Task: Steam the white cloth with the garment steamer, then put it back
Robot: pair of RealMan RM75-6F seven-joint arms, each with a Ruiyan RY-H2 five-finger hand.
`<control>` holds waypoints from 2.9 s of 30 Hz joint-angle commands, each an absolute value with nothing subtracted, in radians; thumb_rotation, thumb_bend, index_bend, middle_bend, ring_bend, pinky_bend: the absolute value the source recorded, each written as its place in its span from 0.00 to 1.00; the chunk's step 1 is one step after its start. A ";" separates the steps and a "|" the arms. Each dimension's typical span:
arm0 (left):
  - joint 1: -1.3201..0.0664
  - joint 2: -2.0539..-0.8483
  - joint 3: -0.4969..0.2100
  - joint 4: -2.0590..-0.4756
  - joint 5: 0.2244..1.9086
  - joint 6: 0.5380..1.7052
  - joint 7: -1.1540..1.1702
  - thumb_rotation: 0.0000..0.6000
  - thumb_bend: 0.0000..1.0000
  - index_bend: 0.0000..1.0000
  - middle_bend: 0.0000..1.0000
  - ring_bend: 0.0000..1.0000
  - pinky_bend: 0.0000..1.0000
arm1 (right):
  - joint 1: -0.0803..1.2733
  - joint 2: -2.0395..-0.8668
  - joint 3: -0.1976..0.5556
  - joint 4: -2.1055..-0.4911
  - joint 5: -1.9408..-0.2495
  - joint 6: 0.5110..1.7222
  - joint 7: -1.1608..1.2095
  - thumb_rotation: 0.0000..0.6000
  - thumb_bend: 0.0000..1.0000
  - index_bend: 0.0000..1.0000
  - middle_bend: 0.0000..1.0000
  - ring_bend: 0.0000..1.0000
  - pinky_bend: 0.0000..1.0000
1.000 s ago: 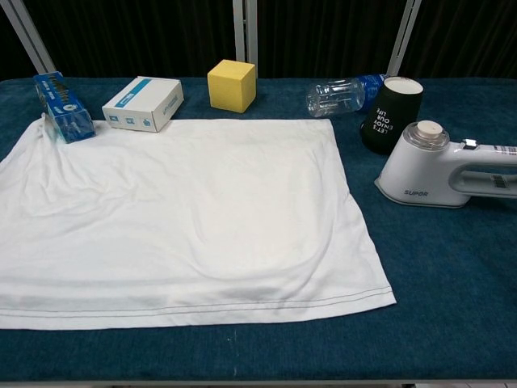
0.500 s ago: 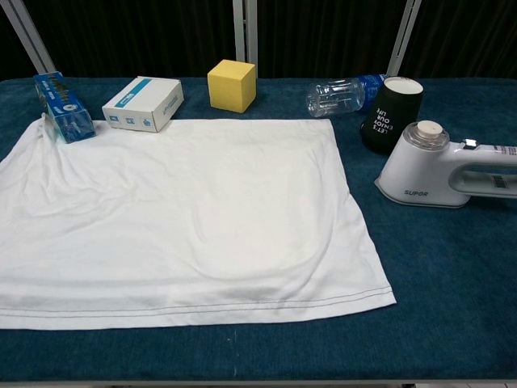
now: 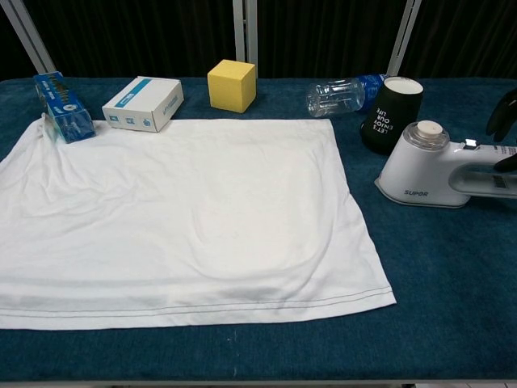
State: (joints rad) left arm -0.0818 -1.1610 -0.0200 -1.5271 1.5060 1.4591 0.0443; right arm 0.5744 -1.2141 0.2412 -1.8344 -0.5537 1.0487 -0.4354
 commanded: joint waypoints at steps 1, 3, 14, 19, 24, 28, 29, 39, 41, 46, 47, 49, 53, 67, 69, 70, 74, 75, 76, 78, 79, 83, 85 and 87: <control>-0.083 -1.159 -0.020 -1.529 1.505 1.457 0.047 1.00 0.30 0.07 0.06 0.00 0.00 | 0.589 -1.229 0.239 -1.815 -0.539 1.029 -0.428 1.00 0.10 0.50 0.46 0.47 0.00; -0.084 -1.158 -0.020 -1.531 1.504 1.455 0.049 1.00 0.30 0.07 0.06 0.00 0.00 | 0.597 -1.234 0.235 -1.806 -0.533 1.021 -0.424 1.00 0.10 0.51 0.47 0.50 0.00; -0.081 -1.156 -0.015 -1.531 1.501 1.455 0.047 1.00 0.30 0.07 0.06 0.00 0.00 | 0.622 -1.248 0.214 -1.771 -0.498 1.007 -0.411 1.00 0.10 0.55 0.51 0.54 0.00; -0.080 -1.157 -0.013 -1.531 1.500 1.456 0.050 1.00 0.30 0.07 0.06 0.00 0.00 | 0.629 -1.258 0.209 -1.754 -0.502 0.995 -0.394 1.00 0.10 0.55 0.53 0.56 0.00; -0.078 -1.156 -0.013 -1.532 1.496 1.457 0.051 1.00 0.30 0.07 0.06 0.00 0.00 | 0.632 -1.266 0.205 -1.740 -0.516 0.984 -0.372 1.00 0.10 0.55 0.53 0.58 0.00; -0.077 -1.154 -0.012 -1.535 1.496 1.458 0.054 1.00 0.30 0.07 0.06 0.00 0.00 | 0.634 -1.270 0.199 -1.730 -0.525 0.975 -0.361 1.00 0.10 0.54 0.55 0.60 0.00; -0.076 -1.154 -0.012 -1.536 1.497 1.459 0.055 1.00 0.30 0.07 0.06 0.00 0.00 | 0.635 -1.270 0.198 -1.728 -0.526 0.974 -0.359 1.00 0.10 0.54 0.55 0.61 0.00; -0.072 -1.151 -0.011 -1.538 1.494 1.463 0.058 1.00 0.30 0.07 0.06 0.00 0.00 | 0.625 -1.276 0.187 -1.712 -0.554 0.964 -0.313 1.00 0.10 0.54 0.60 0.63 0.00; -0.071 -1.150 -0.011 -1.539 1.493 1.464 0.057 1.00 0.30 0.07 0.06 0.00 0.00 | 0.620 -1.277 0.183 -1.709 -0.561 0.965 -0.305 1.00 0.10 0.55 0.60 0.63 0.00; -0.071 -1.151 -0.011 -1.540 1.493 1.464 0.058 1.00 0.30 0.07 0.06 0.00 0.00 | 0.610 -1.282 0.176 -1.699 -0.587 0.956 -0.278 1.00 0.10 0.59 0.61 0.63 0.00; -0.071 -1.152 -0.011 -1.540 1.494 1.464 0.060 1.00 0.30 0.07 0.06 0.00 0.00 | 0.608 -1.284 0.175 -1.696 -0.595 0.954 -0.270 1.00 0.10 0.59 0.61 0.63 0.00; -0.071 -1.152 -0.010 -1.542 1.493 1.463 0.060 1.00 0.30 0.07 0.06 0.00 0.00 | 0.602 -1.288 0.176 -1.690 -0.610 0.951 -0.253 1.00 0.10 0.60 0.61 0.63 0.00; -0.072 -1.151 -0.011 -1.544 1.493 1.462 0.063 1.00 0.30 0.07 0.06 0.00 0.00 | 0.597 -1.295 0.172 -1.674 -0.628 0.936 -0.230 1.00 0.10 0.62 0.62 0.65 0.00; -0.073 -1.147 -0.011 -1.554 1.491 1.459 0.071 1.00 0.30 0.07 0.06 0.00 0.00 | 0.594 -1.275 0.164 -1.673 -0.643 0.856 -0.167 1.00 0.10 0.64 0.64 0.66 0.00; -0.074 -1.148 -0.011 -1.554 1.491 1.457 0.071 1.00 0.30 0.07 0.06 0.00 0.00 | 0.595 -1.269 0.165 -1.677 -0.642 0.841 -0.155 1.00 0.10 0.65 0.65 0.67 0.00; -0.075 -1.148 -0.011 -1.554 1.492 1.457 0.071 1.00 0.30 0.07 0.06 0.00 0.00 | 0.596 -1.267 0.165 -1.679 -0.643 0.833 -0.149 1.00 0.10 0.65 0.65 0.68 0.00; -0.075 -1.148 -0.012 -1.553 1.491 1.456 0.069 1.00 0.30 0.07 0.06 0.00 0.00 | 0.600 -1.254 0.168 -1.684 -0.646 0.800 -0.123 1.00 0.10 0.67 0.67 0.70 0.00; -0.075 -1.148 -0.012 -1.552 1.490 1.456 0.068 1.00 0.30 0.07 0.06 0.00 0.00 | 0.602 -1.249 0.168 -1.685 -0.648 0.787 -0.115 1.00 0.10 0.68 0.68 0.71 0.00; -0.075 -1.148 -0.012 -1.552 1.490 1.456 0.068 1.00 0.30 0.07 0.06 0.00 0.00 | 0.604 -1.245 0.168 -1.685 -0.650 0.774 -0.109 1.00 0.11 0.69 0.69 0.72 0.00; -0.075 -1.148 -0.012 -1.551 1.489 1.456 0.068 1.00 0.30 0.07 0.06 0.00 0.00 | 0.610 -1.236 0.166 -1.684 -0.656 0.750 -0.099 1.00 0.15 0.71 0.70 0.74 0.03; -0.075 -1.149 -0.012 -1.551 1.489 1.456 0.067 1.00 0.30 0.07 0.06 0.00 0.00 | 0.612 -1.233 0.166 -1.684 -0.658 0.740 -0.094 1.00 0.16 0.72 0.71 0.74 0.05; -0.075 -1.149 -0.012 -1.551 1.489 1.455 0.067 1.00 0.30 0.07 0.06 0.00 0.00 | 0.624 -1.226 0.161 -1.680 -0.664 0.718 -0.084 1.00 0.19 0.75 0.74 0.77 0.11; -0.075 -1.150 -0.012 -1.551 1.489 1.454 0.067 1.00 0.30 0.07 0.06 0.00 0.00 | 0.627 -1.225 0.160 -1.679 -0.670 0.712 -0.075 1.00 0.21 0.77 0.75 0.79 0.20; -0.076 -1.150 -0.011 -1.551 1.489 1.453 0.068 1.00 0.30 0.07 0.06 0.00 0.00 | 0.628 -1.224 0.159 -1.675 -0.678 0.706 -0.065 1.00 0.23 0.79 0.76 0.81 0.29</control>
State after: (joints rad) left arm -0.0757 -1.1498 -0.0114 -1.5514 1.4887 1.4533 0.0676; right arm 0.6274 -1.2246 0.1595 -1.6767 -0.6757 0.7082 -0.0671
